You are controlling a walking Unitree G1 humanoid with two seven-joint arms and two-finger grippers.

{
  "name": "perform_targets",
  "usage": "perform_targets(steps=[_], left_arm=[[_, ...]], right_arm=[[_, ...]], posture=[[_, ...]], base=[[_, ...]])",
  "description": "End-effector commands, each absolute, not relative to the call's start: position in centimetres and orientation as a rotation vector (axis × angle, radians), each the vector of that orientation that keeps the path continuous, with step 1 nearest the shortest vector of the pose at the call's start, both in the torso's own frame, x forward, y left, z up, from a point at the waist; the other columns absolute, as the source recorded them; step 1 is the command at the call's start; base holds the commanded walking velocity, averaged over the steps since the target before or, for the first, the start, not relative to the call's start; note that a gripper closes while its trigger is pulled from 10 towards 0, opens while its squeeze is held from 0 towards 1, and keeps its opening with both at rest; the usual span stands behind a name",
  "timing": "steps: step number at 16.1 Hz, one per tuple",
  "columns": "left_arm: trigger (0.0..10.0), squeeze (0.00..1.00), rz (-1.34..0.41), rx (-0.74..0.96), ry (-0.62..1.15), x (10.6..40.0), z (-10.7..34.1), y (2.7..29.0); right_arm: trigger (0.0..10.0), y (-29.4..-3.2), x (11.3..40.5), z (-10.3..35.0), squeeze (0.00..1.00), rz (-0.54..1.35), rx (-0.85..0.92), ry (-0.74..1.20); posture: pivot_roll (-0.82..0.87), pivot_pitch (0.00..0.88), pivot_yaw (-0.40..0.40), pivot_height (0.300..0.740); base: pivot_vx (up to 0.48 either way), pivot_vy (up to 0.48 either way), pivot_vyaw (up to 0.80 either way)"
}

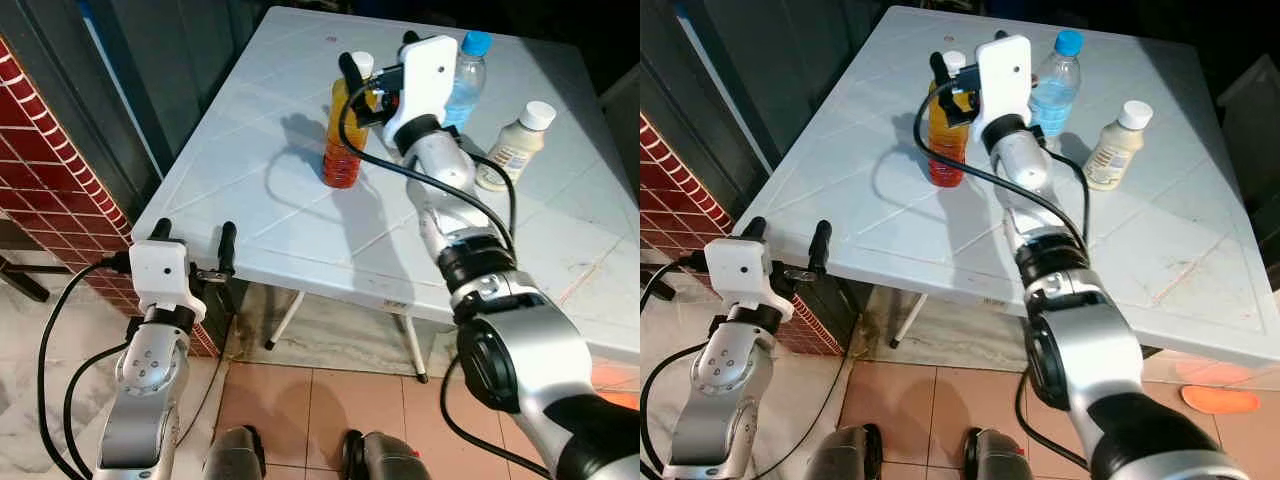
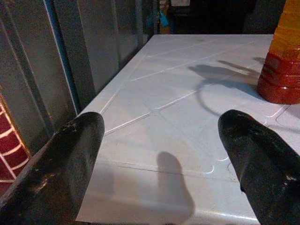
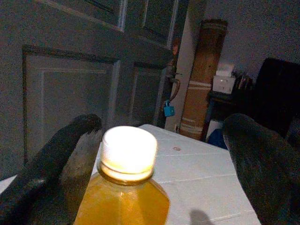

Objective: Restocking fridge

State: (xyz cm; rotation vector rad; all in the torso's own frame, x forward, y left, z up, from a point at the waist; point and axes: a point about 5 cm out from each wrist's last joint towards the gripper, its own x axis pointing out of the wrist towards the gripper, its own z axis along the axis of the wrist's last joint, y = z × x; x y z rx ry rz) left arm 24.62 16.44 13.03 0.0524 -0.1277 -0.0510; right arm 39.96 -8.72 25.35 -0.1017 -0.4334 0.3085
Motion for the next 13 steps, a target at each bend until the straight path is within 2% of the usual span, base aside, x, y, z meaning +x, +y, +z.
perform_targets(steps=[1, 7, 8, 9, 13], left_arm=[[10.0, 0.00, -0.043, 0.062, -0.121, 24.4, 13.0, 16.6], [10.0, 0.00, -0.044, 0.065, -0.111, 24.4, 12.8, 16.7], [10.0, 0.00, -0.045, 0.064, -0.104, 24.4, 12.7, 16.7], [10.0, 0.00, -0.047, 0.064, -0.099, 24.5, 12.5, 16.6], [10.0, 0.00, -0.043, 0.065, -0.102, 24.6, 12.6, 16.6]], right_arm=[[10.0, -8.3, 40.1, 26.1, 0.00, 0.315, -0.085, -0.451], [10.0, -6.9, 40.6, 26.2, 0.00, 0.343, -0.077, -0.400], [6.0, -6.7, 40.7, 26.2, 0.00, 0.342, -0.070, -0.390], [0.0, -6.6, 40.9, 26.4, 0.00, 0.325, -0.051, -0.372], [0.0, -6.3, 41.1, 26.5, 0.00, 0.311, -0.039, -0.349]], posture=[[0.15, 0.138, -0.025, 0.740], [0.15, 0.142, -0.023, 0.740], [0.14, 0.142, -0.023, 0.740], [0.14, 0.140, -0.025, 0.740], [0.15, 0.134, -0.028, 0.740]], base=[[0.000, 0.000, 0.00], [0.000, 0.000, 0.00], [0.000, 0.000, 0.00], [0.000, 0.000, 0.00], [0.000, 0.000, 0.00]])
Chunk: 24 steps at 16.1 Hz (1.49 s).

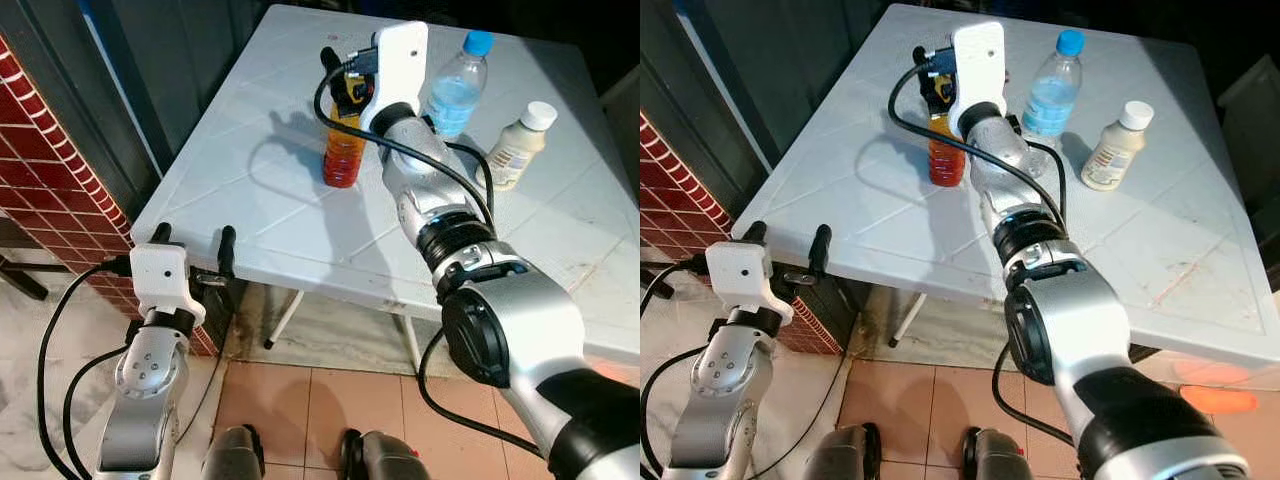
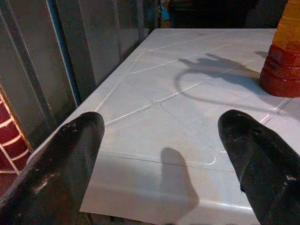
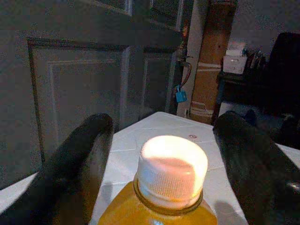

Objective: Restocking fridge

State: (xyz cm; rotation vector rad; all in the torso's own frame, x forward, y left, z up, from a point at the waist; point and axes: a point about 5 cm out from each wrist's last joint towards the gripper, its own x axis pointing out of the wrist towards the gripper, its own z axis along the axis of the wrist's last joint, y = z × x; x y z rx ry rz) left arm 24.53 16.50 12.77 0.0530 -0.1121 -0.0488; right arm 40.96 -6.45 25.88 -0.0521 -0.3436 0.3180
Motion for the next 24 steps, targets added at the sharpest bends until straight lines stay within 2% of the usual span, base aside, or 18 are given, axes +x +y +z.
perform_targets(steps=[1, 18, 24], left_arm=[[10.0, 0.00, -0.042, 0.065, -0.103, 24.6, 12.6, 16.7], [10.0, 0.00, -0.052, 0.064, -0.088, 25.0, 12.3, 16.3], [10.0, 0.00, 0.042, 0.037, -0.023, 25.4, 11.4, 17.2]], right_arm=[[0.0, -6.1, 41.1, 26.5, 0.00, 0.318, -0.050, -0.345], [0.0, -6.5, 41.2, 25.9, 0.00, 0.304, -0.065, -0.317], [0.0, -7.2, 40.4, 25.2, 0.00, 0.353, 0.006, -0.386]], posture=[[0.15, 0.134, -0.028, 0.740], [0.14, 0.118, -0.034, 0.740], [0.13, 0.090, -0.029, 0.740]], base=[[0.000, 0.000, 0.00], [0.000, 0.000, 0.00], [0.000, 0.000, 0.00]])
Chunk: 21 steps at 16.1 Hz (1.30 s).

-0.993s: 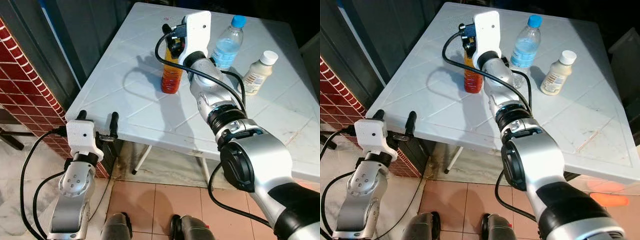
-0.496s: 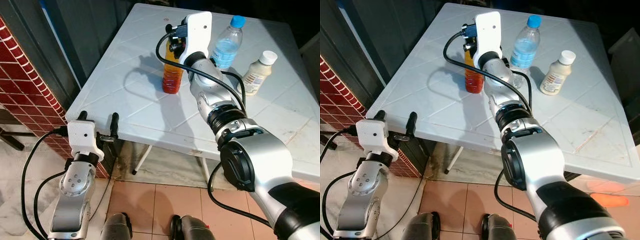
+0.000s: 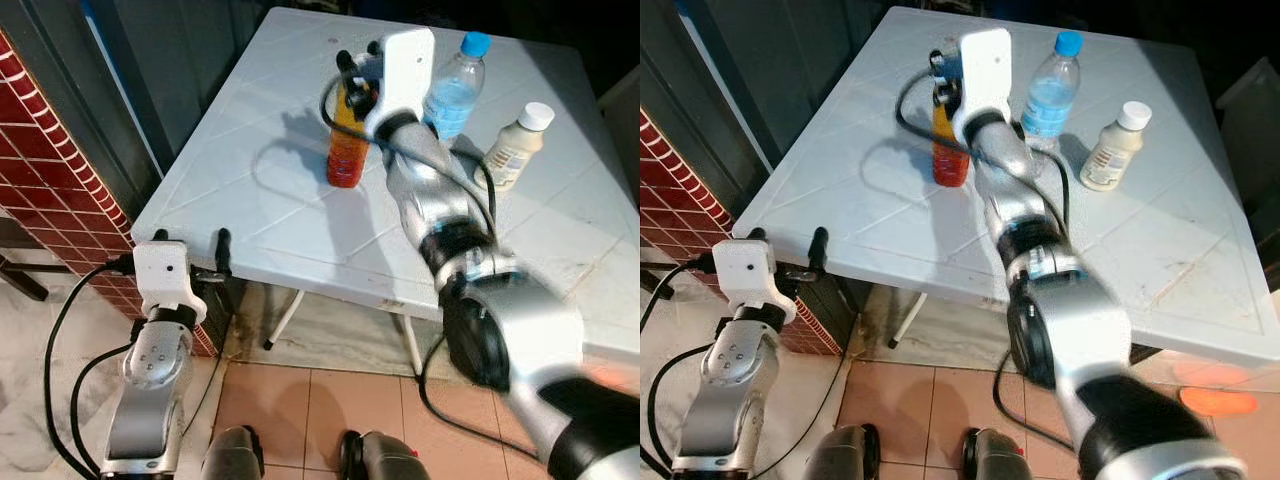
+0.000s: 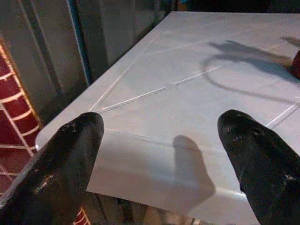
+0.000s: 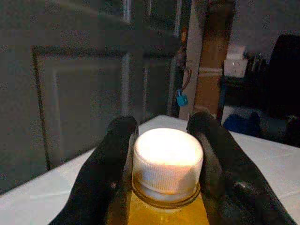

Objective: Restocking fridge

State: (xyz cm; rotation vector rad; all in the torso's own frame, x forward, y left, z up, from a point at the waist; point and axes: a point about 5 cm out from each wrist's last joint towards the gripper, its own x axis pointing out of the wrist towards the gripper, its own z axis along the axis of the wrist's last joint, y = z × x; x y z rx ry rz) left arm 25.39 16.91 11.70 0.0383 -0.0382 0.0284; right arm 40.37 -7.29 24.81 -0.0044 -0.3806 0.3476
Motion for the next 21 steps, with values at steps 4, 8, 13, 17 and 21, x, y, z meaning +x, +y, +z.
perform_targets(steps=[4, 8, 13, 17, 21], left_arm=[[10.0, 0.00, 0.023, 0.052, -0.048, 25.8, 11.7, 17.0], [10.0, 0.00, 0.027, 0.054, -0.065, 26.4, 12.0, 16.7], [10.0, 0.00, 0.035, 0.060, -0.069, 26.4, 12.0, 16.9], [10.0, 0.00, 0.033, 0.054, -0.067, 26.3, 11.8, 16.7], [10.0, 0.00, 0.034, 0.048, -0.064, 26.3, 11.8, 16.6]], right_arm=[[10.0, -7.6, 37.2, 23.8, 0.00, 0.412, -0.013, -0.505], [10.0, -7.9, 35.8, 23.0, 0.00, 0.407, 0.009, -0.464], [10.0, -8.7, 35.3, 22.3, 0.00, 0.353, 0.020, -0.407], [10.0, -8.6, 34.7, 22.2, 0.00, 0.359, 0.013, -0.381], [10.0, -8.6, 34.6, 22.4, 0.00, 0.365, 0.014, -0.376]], posture=[[0.11, 0.080, -0.019, 0.740], [0.10, 0.078, -0.017, 0.740], [0.10, 0.081, -0.020, 0.740], [0.10, 0.085, -0.023, 0.740], [0.09, 0.088, -0.025, 0.740]], base=[[0.000, 0.000, 0.00], [0.000, 0.000, 0.00], [0.000, 0.000, 0.00], [0.000, 0.000, 0.00], [0.000, 0.000, 0.00]])
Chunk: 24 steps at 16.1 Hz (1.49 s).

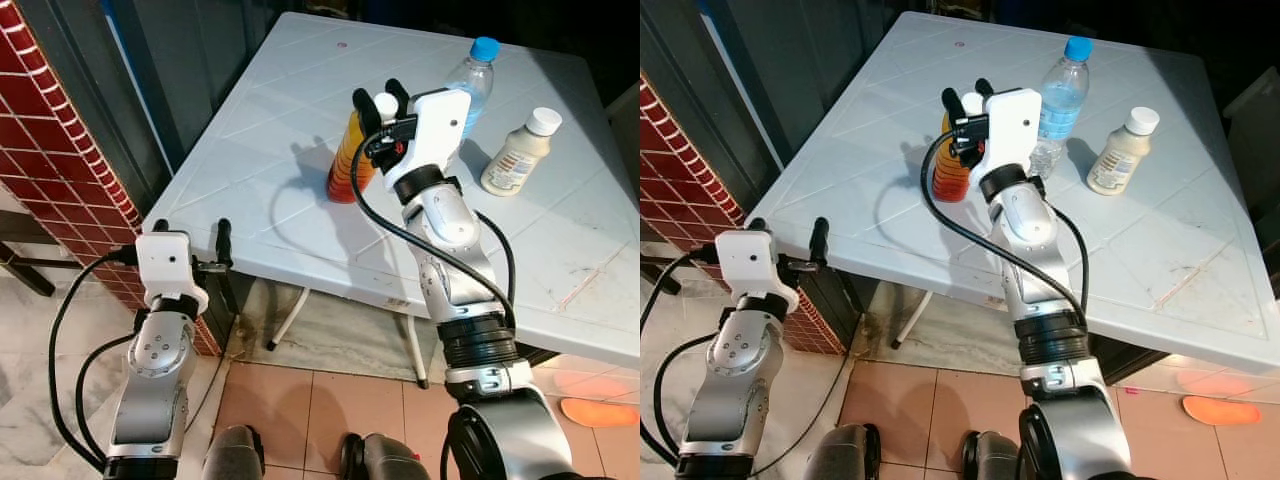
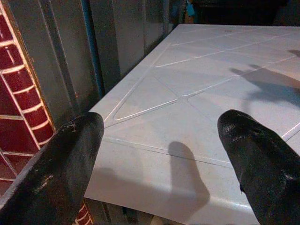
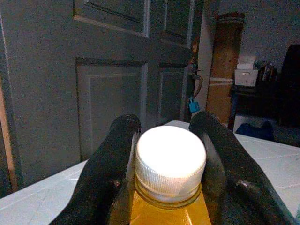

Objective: Restocking fridge

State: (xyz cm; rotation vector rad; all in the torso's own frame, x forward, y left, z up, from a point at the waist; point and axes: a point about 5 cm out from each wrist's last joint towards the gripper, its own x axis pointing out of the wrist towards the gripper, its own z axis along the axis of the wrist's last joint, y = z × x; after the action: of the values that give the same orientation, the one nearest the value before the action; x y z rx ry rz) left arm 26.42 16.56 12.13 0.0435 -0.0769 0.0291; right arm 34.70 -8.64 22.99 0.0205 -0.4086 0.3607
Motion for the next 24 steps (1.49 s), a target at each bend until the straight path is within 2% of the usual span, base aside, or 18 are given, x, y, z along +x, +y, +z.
perform_targets(steps=[1, 3, 14, 19, 21, 24], left_arm=[[10.0, 0.00, 0.034, 0.046, -0.064, 26.2, 11.8, 16.6], [10.0, 0.00, 0.036, 0.045, -0.063, 26.2, 11.8, 16.6], [10.0, 0.00, 0.040, 0.036, -0.062, 26.1, 11.8, 16.6], [10.0, 0.00, 0.037, 0.039, -0.063, 26.2, 11.8, 16.6], [10.0, 0.00, 0.037, 0.040, -0.065, 26.2, 11.8, 16.6], [10.0, 0.00, 0.035, 0.042, -0.061, 26.2, 11.7, 16.5]], right_arm=[[10.0, -8.5, 34.5, 22.4, 0.00, 0.373, 0.005, -0.379], [10.0, -8.5, 34.5, 22.5, 0.00, 0.374, 0.003, -0.379], [10.0, -8.7, 34.6, 22.1, 0.00, 0.356, 0.028, -0.353], [10.0, -8.9, 34.9, 22.1, 0.00, 0.293, -0.024, -0.350], [10.0, -9.0, 35.2, 22.6, 0.00, 0.262, -0.088, -0.369], [10.0, -8.4, 35.0, 23.7, 0.00, 0.302, -0.061, -0.428]], posture=[[0.10, 0.090, -0.028, 0.740], [0.10, 0.092, -0.029, 0.740], [0.10, 0.097, -0.031, 0.740], [0.10, 0.096, -0.031, 0.740], [0.10, 0.094, -0.031, 0.740], [0.09, 0.094, -0.031, 0.740]], base=[[0.000, 0.000, 0.00], [0.000, 0.000, 0.00], [-0.358, 0.000, 0.00], [-0.311, 0.000, 0.00], [0.000, 0.000, 0.00], [0.000, 0.000, 0.00]])
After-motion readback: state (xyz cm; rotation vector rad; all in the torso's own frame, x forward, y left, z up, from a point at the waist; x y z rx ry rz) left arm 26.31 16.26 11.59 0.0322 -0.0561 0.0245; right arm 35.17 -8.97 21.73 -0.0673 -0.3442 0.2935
